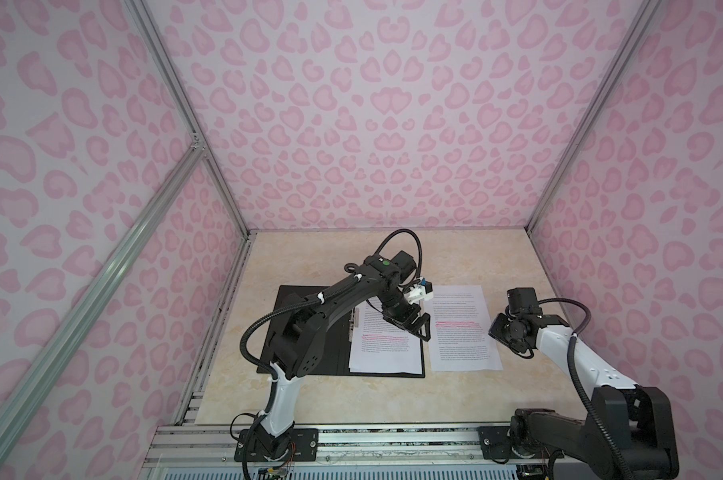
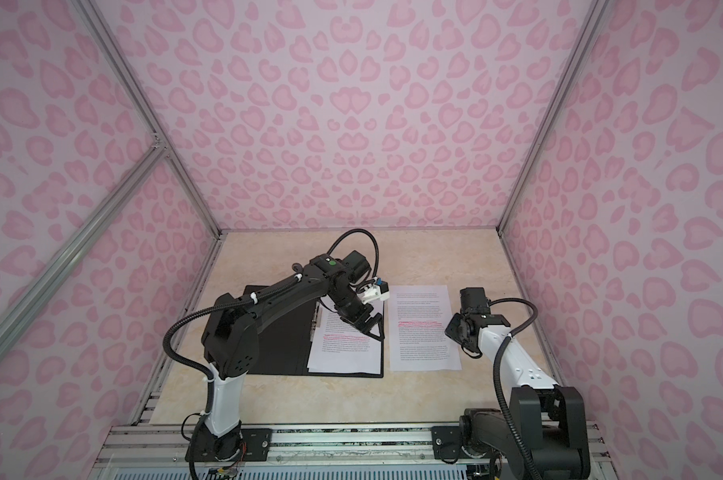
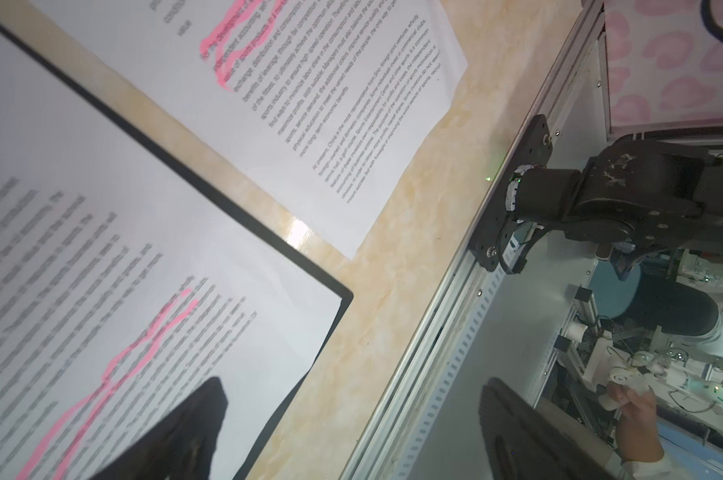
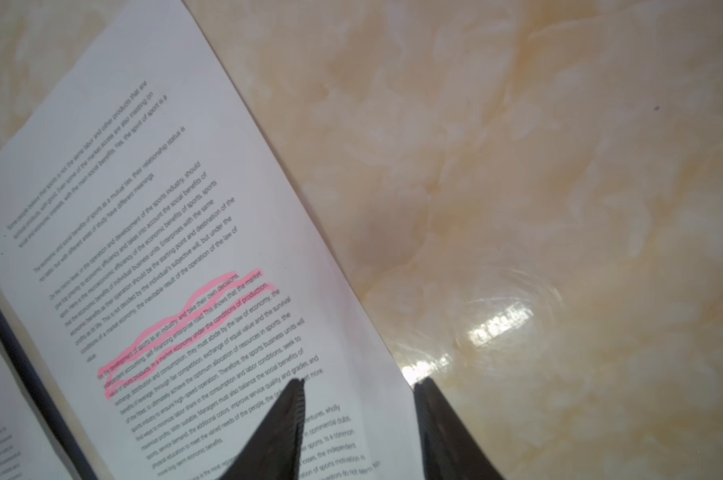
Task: Put the files into the folder
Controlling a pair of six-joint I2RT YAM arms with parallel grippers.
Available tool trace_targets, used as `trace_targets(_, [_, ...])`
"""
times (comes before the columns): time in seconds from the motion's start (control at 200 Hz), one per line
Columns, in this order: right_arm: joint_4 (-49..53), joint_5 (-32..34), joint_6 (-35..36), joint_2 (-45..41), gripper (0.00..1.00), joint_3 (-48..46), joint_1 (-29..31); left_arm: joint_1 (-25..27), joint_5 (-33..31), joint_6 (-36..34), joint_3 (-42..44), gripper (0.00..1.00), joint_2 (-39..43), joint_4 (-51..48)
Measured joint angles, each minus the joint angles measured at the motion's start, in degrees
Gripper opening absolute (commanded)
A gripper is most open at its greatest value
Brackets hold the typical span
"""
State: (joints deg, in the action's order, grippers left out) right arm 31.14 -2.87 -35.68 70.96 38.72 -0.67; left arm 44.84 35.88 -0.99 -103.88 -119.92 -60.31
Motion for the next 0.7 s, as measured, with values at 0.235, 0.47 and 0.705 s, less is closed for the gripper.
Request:
trace_targets(0.235, [-0.57,-3.34,2.1,4.48,0.48,0.92,-5.33,4.15,-2.71,6.82,-12.0,0.98,-11.87,0.68])
trace_targets(0.47, [-2.54,-7.41,4.48,7.15,0.48,1.03,-9.46,5.16,-6.12,11.98,-20.59,0.98,-19.06,0.55])
trace_targets(0.705, [-4.63,-11.76,6.36,10.36,0.48,1.7,-12.26,5.18,-10.71,15.61,-21.05,0.98,-20.94,0.13])
